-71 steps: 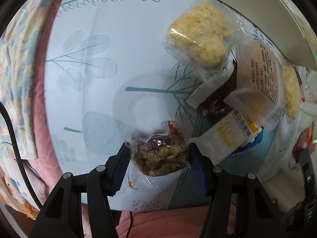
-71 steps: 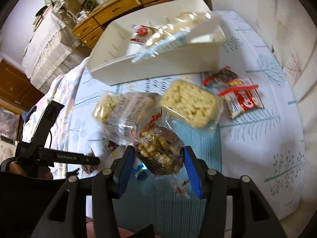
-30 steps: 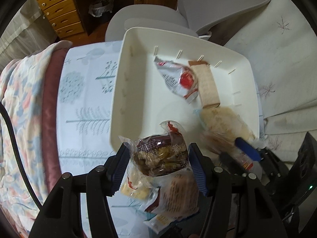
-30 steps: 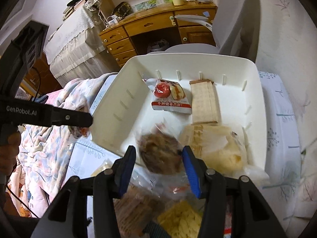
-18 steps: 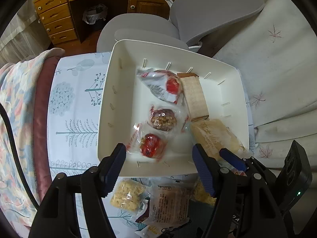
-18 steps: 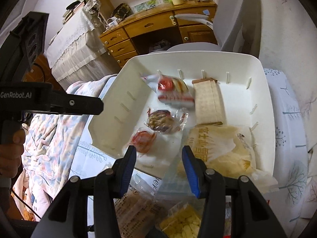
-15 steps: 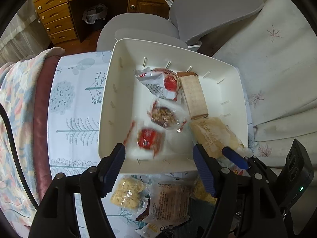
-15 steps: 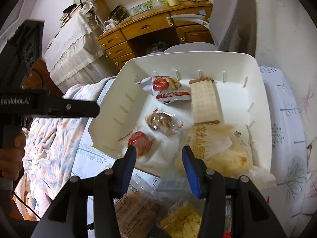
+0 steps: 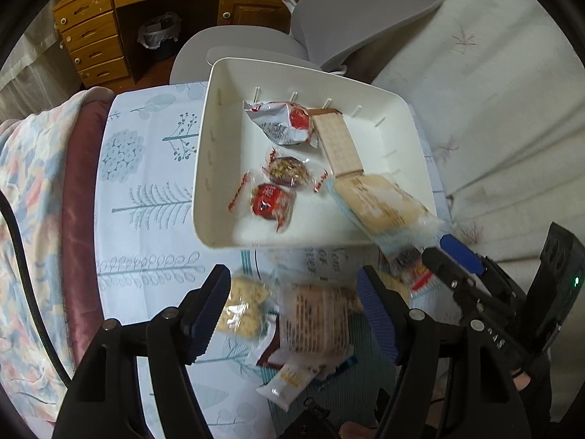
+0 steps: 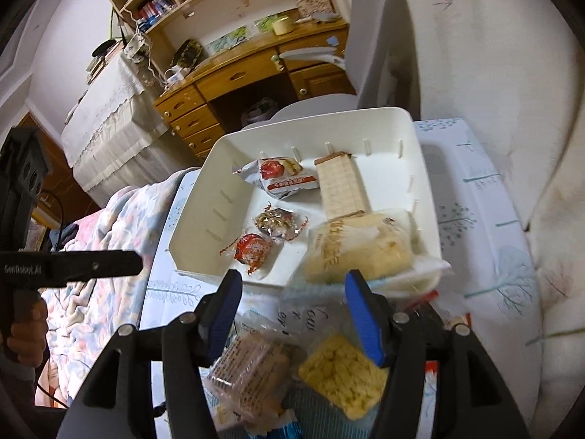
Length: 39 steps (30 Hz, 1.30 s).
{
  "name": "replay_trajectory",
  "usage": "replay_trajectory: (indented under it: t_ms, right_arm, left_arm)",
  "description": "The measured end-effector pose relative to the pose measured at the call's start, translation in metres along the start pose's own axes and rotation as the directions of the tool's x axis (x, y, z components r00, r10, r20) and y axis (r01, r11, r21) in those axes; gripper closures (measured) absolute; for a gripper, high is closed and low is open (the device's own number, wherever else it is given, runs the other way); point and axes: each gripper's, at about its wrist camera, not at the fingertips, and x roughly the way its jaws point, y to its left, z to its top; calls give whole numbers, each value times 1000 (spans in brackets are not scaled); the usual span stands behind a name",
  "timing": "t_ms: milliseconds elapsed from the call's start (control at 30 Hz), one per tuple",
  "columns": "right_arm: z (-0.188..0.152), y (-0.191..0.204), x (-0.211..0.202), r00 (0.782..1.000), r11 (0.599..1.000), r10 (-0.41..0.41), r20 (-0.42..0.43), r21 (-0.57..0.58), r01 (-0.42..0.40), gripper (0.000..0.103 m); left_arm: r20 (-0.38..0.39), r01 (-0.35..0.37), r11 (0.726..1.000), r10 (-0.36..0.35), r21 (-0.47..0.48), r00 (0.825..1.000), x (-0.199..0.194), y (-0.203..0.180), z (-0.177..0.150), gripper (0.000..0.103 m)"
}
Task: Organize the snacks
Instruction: 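Grasp the white OATS bar with the left gripper while the right grasps the clear puff pack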
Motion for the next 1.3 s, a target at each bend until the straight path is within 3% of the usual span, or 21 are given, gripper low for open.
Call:
replay_trajectory:
  t_ms: [133,333,667,1067,1300]
  right_arm:
    - [-12,2,-15,1000,1000,-1,17,25,1,36]
    - [-33,2,-27,1000,998,4,9,68,-4,34]
    - [-66,-8,-24,998,991,-21,-53,131,28,27]
    - [-83,-26,0,989,985,-64,-132,153,85,18]
    - [-88,-33,24,975,989,-108,-195,74,125,18]
  left_arm:
    - [10,10,1000,-10,22,1000,-11,1,-19,33]
    - [0,16,998,-16,58,1000,-15,1,-51,33]
    - [-103,20,990,-6,137,995,12,-6,-102,32]
    - [-254,-41,976,95,212,962,74,-14,-142,26]
    - [-319,-52,978,117,204,941,113,-11,-153,26]
